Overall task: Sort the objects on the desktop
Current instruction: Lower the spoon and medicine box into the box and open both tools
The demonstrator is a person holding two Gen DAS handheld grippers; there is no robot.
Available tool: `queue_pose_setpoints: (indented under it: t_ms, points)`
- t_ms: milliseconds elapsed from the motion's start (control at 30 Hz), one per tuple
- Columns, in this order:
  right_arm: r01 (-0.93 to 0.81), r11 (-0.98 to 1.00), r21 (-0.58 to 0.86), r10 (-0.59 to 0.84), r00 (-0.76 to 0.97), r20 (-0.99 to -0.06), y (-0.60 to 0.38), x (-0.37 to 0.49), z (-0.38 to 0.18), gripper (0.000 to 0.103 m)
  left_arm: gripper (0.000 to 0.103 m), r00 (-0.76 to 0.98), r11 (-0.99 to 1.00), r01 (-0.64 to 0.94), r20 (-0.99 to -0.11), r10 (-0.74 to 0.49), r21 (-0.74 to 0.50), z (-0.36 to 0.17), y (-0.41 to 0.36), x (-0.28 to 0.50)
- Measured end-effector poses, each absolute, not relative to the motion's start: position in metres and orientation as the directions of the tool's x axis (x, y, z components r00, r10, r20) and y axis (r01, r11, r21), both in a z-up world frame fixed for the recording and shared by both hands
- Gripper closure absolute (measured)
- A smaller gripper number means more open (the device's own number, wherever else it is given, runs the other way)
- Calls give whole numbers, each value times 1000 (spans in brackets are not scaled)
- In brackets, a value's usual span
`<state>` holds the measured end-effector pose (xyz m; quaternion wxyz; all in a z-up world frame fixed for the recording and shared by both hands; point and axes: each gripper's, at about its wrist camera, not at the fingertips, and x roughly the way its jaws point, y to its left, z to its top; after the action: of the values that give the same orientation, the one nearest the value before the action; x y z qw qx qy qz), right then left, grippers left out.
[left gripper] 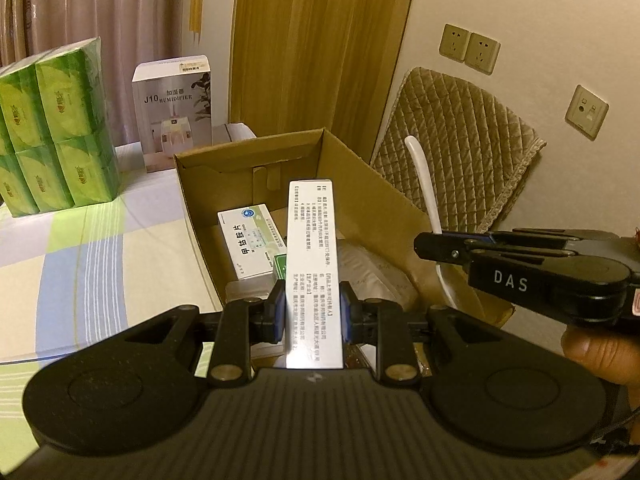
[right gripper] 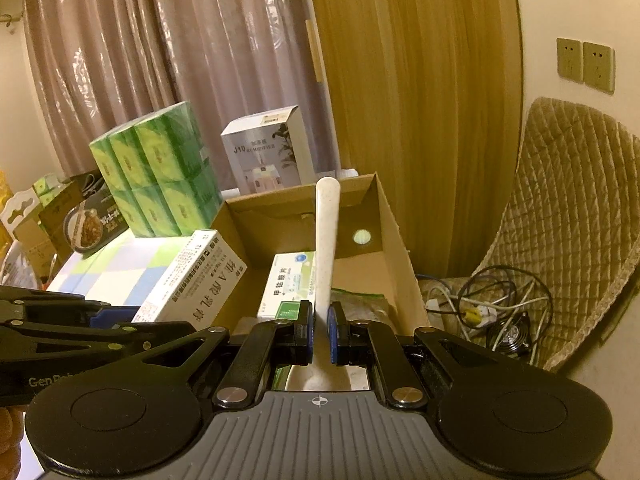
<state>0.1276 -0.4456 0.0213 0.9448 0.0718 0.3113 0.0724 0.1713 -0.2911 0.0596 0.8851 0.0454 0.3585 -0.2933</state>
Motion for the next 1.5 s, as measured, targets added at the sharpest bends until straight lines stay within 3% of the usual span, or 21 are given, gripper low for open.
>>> queue_pose_setpoints:
  t_ms: [1100, 1200, 1500]
  points:
    - [-99, 980, 171, 181, 798, -574, -449, 145, 22, 99, 81, 576, 833, 535, -661, -482, -141, 52, -297, 193]
    - [-100, 980, 171, 181, 797, -576, -449, 146, 22, 99, 75, 592, 838, 531, -653, -472, -124, 53, -297, 192]
    - [-104, 978, 180, 191, 787, -586, -447, 144, 15, 99, 75, 606, 849, 513, -647, -462, -125, 52, -285, 186]
